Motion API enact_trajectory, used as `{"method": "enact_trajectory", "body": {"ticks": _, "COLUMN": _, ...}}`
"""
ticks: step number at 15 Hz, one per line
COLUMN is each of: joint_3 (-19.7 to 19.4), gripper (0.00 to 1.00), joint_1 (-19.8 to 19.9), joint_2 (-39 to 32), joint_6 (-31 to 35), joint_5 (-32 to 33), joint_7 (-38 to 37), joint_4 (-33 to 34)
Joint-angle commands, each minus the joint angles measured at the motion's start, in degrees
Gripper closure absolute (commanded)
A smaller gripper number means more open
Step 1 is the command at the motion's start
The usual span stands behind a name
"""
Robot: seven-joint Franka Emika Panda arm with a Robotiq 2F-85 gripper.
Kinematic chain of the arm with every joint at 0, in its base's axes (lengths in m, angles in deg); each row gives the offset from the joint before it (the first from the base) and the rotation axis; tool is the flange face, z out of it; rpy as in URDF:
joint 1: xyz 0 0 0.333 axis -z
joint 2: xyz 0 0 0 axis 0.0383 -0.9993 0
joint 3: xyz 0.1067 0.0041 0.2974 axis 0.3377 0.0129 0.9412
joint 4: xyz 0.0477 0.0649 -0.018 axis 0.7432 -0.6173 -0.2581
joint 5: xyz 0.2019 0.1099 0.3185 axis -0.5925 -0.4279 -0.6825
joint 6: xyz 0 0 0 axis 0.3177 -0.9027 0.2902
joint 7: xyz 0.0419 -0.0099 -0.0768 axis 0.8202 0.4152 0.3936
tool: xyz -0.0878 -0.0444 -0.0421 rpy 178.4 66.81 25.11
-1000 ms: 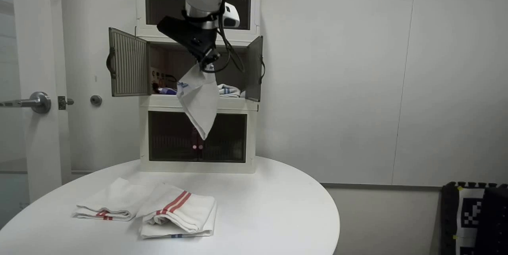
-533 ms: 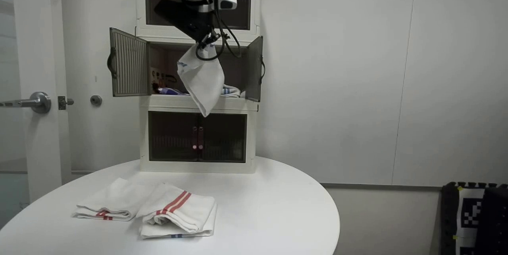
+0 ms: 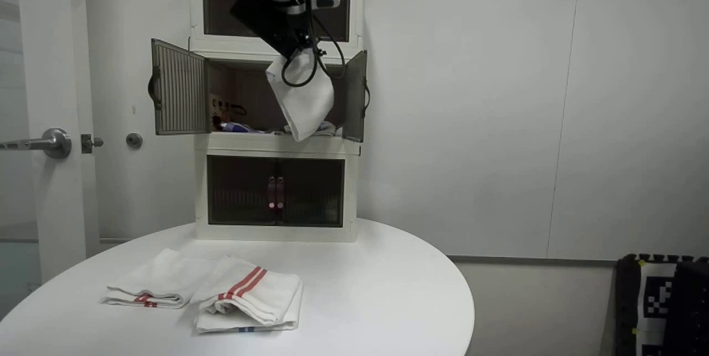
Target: Put one towel in the middle cabinet
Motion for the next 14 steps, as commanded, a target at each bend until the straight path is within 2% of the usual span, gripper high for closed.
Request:
{"method": "enact_trajectory", "body": {"ticks": 1, "joint_3": -0.7, "gripper": 0.98, "joint_1": -0.5, "joint_2": -9.2, "joint_6": 1.0, "joint_5": -6.2, "joint_7": 8.0, "joint_4": 11.5}}
{"method": "enact_trajectory", "body": {"ticks": 3, "joint_3": -0.9, "gripper": 0.98, "joint_1": -1.3, "joint_2": -14.7, "joint_6": 0.9, "joint_5": -4.7, "joint_7": 8.6, "joint_4": 17.1}}
{"method": "enact_trajectory", "body": {"ticks": 8, "joint_3": -1.1, "gripper": 0.98, "joint_1": -4.9, "joint_2": -27.8, "joint_6": 0.6, "joint_5": 3.2, "joint_7": 4.8, "joint_4": 29.3}}
{"method": "enact_trajectory", "body": {"ticks": 14, "joint_3": -1.7, "gripper": 0.98, "joint_1": -8.1, "joint_2": -36.7, "joint_6": -1.6, "joint_5": 13.2, "joint_7": -0.5, "joint_4": 37.2}}
